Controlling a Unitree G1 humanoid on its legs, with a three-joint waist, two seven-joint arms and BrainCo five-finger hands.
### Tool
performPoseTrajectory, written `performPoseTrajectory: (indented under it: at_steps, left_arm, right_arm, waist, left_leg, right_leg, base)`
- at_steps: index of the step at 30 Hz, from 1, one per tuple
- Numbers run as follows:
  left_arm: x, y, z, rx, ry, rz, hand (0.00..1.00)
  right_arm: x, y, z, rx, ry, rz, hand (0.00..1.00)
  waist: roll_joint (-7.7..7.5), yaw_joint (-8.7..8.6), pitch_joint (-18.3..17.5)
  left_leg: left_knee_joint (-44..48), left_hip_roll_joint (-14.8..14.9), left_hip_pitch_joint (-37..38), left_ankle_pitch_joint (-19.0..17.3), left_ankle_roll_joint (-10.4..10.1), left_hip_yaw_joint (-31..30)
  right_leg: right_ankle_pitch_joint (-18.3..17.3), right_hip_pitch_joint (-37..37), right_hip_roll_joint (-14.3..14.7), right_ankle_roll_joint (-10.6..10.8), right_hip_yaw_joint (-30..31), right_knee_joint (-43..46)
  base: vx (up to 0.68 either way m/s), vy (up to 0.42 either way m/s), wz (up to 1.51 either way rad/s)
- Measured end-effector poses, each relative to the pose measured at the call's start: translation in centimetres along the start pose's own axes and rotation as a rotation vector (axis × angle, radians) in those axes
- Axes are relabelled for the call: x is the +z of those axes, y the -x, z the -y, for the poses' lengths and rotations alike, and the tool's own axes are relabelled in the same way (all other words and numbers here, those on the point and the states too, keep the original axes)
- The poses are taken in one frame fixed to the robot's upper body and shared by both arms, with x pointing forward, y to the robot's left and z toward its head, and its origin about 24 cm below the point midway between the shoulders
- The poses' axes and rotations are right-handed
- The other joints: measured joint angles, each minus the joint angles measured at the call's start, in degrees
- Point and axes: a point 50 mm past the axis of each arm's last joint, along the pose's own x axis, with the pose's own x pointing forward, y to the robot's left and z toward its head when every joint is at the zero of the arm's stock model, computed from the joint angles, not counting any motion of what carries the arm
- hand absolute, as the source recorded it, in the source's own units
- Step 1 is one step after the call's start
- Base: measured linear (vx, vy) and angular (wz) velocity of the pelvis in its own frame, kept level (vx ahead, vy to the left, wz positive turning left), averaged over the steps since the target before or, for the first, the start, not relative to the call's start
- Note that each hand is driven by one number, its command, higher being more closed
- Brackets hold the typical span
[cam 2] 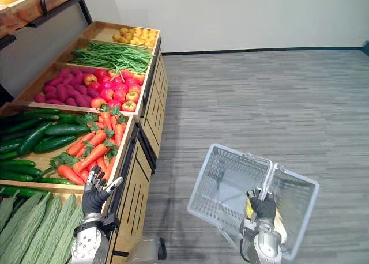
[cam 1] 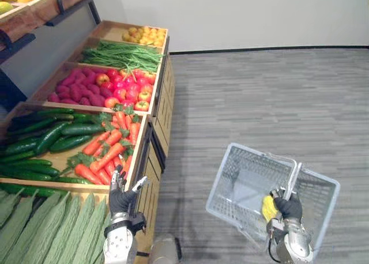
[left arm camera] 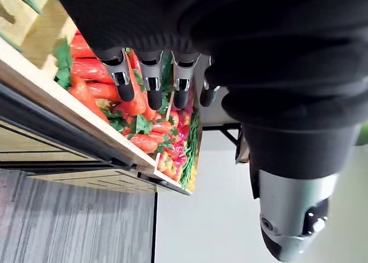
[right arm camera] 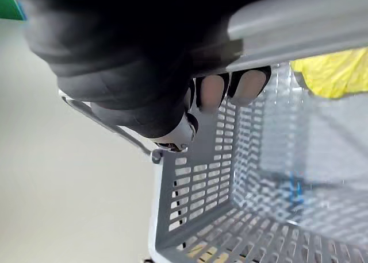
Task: Pick vegetable in the basket
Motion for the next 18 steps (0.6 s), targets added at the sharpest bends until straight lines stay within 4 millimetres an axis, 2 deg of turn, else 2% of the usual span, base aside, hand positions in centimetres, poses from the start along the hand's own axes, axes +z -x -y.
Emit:
performPoseTrajectory:
  at_steps: [1, 2, 3, 4, 5, 6, 7, 8, 9, 10, 12, 13, 14, 15, 16, 17, 18]
  left_arm:
    - [-0.1, 0.0, 0.0, -0.001, -0.004, -0.007, 0.0]
    - [-0.1, -0.1, -0.2, 0.0, -0.012, -0.002, 0.0]
    - [0.0, -0.1, -0.1, 0.0, -0.01, 0.0, 0.0]
    - [0.0, -0.2, -0.1, -0.002, -0.01, 0.003, 0.0]
    - [0.1, -0.2, 0.0, -0.005, -0.009, 0.004, 0.0]
    - [0.1, -0.2, 0.2, -0.013, -0.01, 0.007, 0.0]
    - [0.4, -0.5, 0.5, -0.031, -0.013, 0.021, 0.0]
    - [0.6, -0.7, 0.7, -0.038, -0.01, 0.032, 0.0]
    - [0.7, -0.7, 0.9, -0.046, -0.011, 0.036, 0.0]
    - [1.1, -1.0, 1.3, -0.044, -0.001, 0.054, 0.0]
    - [1.4, -1.3, 1.6, -0.047, 0.006, 0.069, 0.0]
    - [1.8, -1.6, 1.9, -0.051, 0.014, 0.085, 0.0]
    - [2.1, -1.9, 2.3, -0.052, 0.026, 0.1, 0.0]
    - [2.2, -2.1, 2.5, -0.056, 0.031, 0.107, 0.0]
    - [2.4, -2.3, 2.9, -0.059, 0.041, 0.119, 0.0]
    - [2.6, -2.5, 3.1, -0.058, 0.047, 0.124, 0.0]
    - [2.5, -2.6, 3.4, -0.061, 0.045, 0.123, 0.0]
  right_arm:
    - [-0.5, -0.1, -0.2, 0.001, 0.001, -0.019, 1.0]
    - [-1.1, -0.3, -0.5, 0.01, 0.014, -0.045, 1.0]
    - [-1.3, -0.5, -0.6, 0.013, 0.022, -0.053, 1.0]
    - [-1.8, -0.8, -1.0, 0.017, 0.03, -0.073, 1.0]
    - [-2.1, -0.8, -1.1, 0.02, 0.036, -0.086, 1.0]
    - [-2.6, -0.9, -1.2, 0.021, 0.052, -0.111, 1.0]
    - [-3.2, -0.7, -1.4, 0.023, 0.062, -0.143, 1.0]
    - [-3.4, -0.6, -1.4, 0.027, 0.064, -0.155, 1.0]
    - [-3.7, -0.4, -1.4, 0.037, 0.075, -0.169, 1.0]
    - [-4.0, -0.1, -1.0, 0.029, 0.099, -0.179, 1.0]
    - [-4.0, -0.1, -0.9, 0.025, 0.104, -0.182, 1.0]
    - [-3.9, -0.1, -0.9, 0.023, 0.102, -0.176, 1.0]
    - [-3.9, -0.1, -0.7, 0.017, 0.1, -0.174, 1.0]
    - [-3.9, -0.1, -0.7, 0.013, 0.1, -0.174, 1.0]
    - [-3.9, -0.2, -0.4, 0.002, 0.099, -0.174, 1.0]
    - [-3.9, -0.1, -0.1, -0.013, 0.1, -0.177, 1.0]
    - [-4.2, 0.1, 0.2, -0.031, 0.1, -0.186, 1.0]
  waist:
    - [-1.07, -0.18, -0.56]
    - [-2.7, 0.06, -1.49]
    - [-3.01, 0.37, -1.71]
    - [-3.82, 1.29, -1.77]
    - [-3.9, 1.27, -1.75]
    - [-4.01, 1.17, -1.58]
    - [-4.19, 0.63, -1.27]
    - [-4.13, 0.15, -1.18]
    - [-3.71, -0.41, -0.9]
    - [-3.2, -0.55, -0.72]
    - [-3.24, -0.6, -0.7]
    - [-3.23, -0.88, -0.68]
    - [-2.97, -1.16, -0.51]
    - [-3.08, -1.49, -0.45]
    - [-3.64, -2.42, -0.55]
    - [-5.11, -3.01, -0.85]
    - [-5.31, -3.31, -0.48]
  left_leg:
    - [0.51, -1.05, 0.42, -1.15, 0.59, 0.98]
    - [1.39, -2.01, 0.67, -3.06, 2.2, 2.24]
    - [2.83, -2.05, 0.9, -4.65, 2.54, 2.75]
    - [3.06, -2.39, 3.48, -7.03, 2.99, 4.61]
    - [2.42, -2.81, 5.11, -7.74, 3.01, 4.75]
    - [0.82, -3.65, 8.04, -8.36, 3.34, 4.76]
    - [-2.23, -4.89, 12.54, -8.85, 3.53, 4.03]
    - [-3.52, -5.26, 14.66, -9.1, 3.6, 3.41]
    - [-6.05, -5.74, 19.04, -9.29, 3.65, 1.75]
    - [-9.07, -5.77, 23.8, -9.28, 3.65, -0.19]
    - [-10.79, -5.77, 26.18, -9.28, 3.65, -2.73]
    - [-11.5, -5.41, 27.33, -9.29, 3.64, -5.51]
    - [-11.43, -4.58, 27.69, -9.51, 3.23, -9.31]
    - [-11.28, -4.11, 27.68, -9.71, 2.86, -11.29]
    - [-10.09, -3.35, 27.04, -10.59, 1.27, -15.44]
    - [-8.46, -3.43, 26.27, -12.07, -1.47, -18.43]
    - [-7.26, -3.71, 26.05, -14.13, -3.78, -21.59]
  right_leg:
    - [-0.7, 0.5, -1.46, 0.38, 0.31, 0.08]
    - [0.35, 0.86, -2.84, 0.38, 1.46, -0.23]
    - [1.36, 1.13, -3.18, 1.2, 2.47, 0.38]
    - [2.47, 0.31, -4.38, 3.07, 3.8, 5.7]
    - [3.36, -0.8, -4.84, 4.63, 3.76, 9.92]
    - [5.75, -3.66, -5.51, 7.79, 3.98, 18.56]
    - [11.42, -8.79, -6.1, 10.32, 5.25, 33.07]
    - [11.26, -11.12, -5.97, 9.95, 5.34, 39.33]
    - [9.47, -14.67, -5.63, 6.83, 4.9, 48.05]
    - [7.05, -18.48, -5.47, 3.24, 2.2, 51.04]
    - [5.37, -21.26, -5.23, 0.36, 0.53, 49.01]
    - [3.81, -24.06, -4.09, -1.69, 0.26, 44.36]
    - [3.14, -26.07, -0.85, -2.22, 3.03, 37.67]
    - [3.14, -26.7, 1.36, -2.2, 5.87, 33.76]
    - [3.76, -26.68, 5.3, -1.44, 13.7, 25.68]
    - [6.07, -25.49, 6.69, -0.26, 20.1, 18.99]
    - [7.86, -24.71, 6.88, 2.58, 21.95, 18.45]
  base:
    - [0.52, 0.251, 0.02]
    - [0.43, 0.178, -0.05]
    - [0.66, 0.31, -0.3]
    - [0.54, 0.277, -0.33]
    - [0.61, 0.306, -0.24]
    - [0.37, 0.171, 0.13]
    - [0.47, 0.138, 0.26]
    - [0.46, 0.059, 0.5]
    - [0.54, 0.023, 0.68]
    - [0.51, -0.014, 0.72]
    - [0.37, -0.067, 0.68]
    - [0.42, -0.194, 1.13]
    - [0.5, -0.251, 1.27]
    - [0.4, -0.28, 1.62]
    - [0.3, -0.248, 1.74]
    - [0.35, -0.35, 2.07]
    - [0.39, -0.425, 1.78]
